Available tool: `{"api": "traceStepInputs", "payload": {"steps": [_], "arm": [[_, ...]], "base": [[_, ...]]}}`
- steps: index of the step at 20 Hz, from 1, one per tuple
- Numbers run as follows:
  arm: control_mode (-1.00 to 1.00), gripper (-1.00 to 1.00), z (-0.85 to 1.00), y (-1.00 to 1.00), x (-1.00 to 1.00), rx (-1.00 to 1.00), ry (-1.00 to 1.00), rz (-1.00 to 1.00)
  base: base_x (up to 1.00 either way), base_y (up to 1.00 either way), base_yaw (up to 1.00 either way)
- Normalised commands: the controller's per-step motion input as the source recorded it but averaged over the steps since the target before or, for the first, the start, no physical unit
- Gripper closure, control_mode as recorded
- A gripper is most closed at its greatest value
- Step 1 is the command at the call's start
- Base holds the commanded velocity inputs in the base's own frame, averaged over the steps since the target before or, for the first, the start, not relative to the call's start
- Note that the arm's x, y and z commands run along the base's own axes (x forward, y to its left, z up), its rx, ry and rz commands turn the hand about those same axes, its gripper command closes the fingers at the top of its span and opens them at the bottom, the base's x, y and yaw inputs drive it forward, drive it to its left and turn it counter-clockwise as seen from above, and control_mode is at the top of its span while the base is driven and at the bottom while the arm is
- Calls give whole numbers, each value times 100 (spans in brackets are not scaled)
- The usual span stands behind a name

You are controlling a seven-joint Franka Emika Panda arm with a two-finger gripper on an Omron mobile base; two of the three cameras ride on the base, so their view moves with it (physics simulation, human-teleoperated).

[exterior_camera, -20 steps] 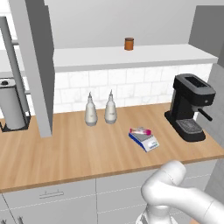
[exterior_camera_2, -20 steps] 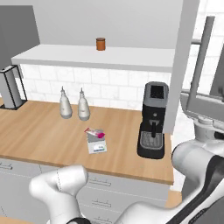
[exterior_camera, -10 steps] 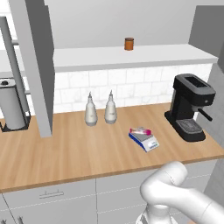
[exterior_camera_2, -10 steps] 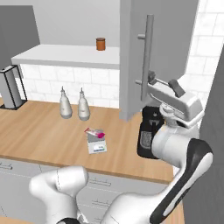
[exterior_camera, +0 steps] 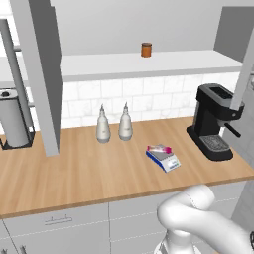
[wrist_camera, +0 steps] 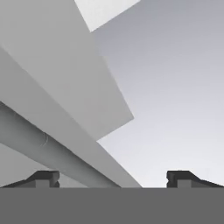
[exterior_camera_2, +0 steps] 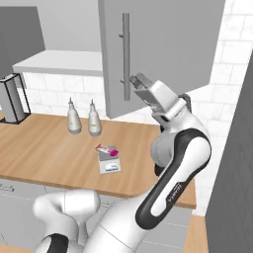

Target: Pick the bar and place it on the digital scale for weighing, and close the cabinet.

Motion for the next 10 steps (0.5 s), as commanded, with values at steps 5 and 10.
{"api": "traceStepInputs", "payload": {"steps": [5,10], "arm": [[-100,-100,-67,81,43,-8,56,-62],[-100,-100,-6,92,88,-3,34,-53]], "base": [[0,0,0],[0,0,0]]}}
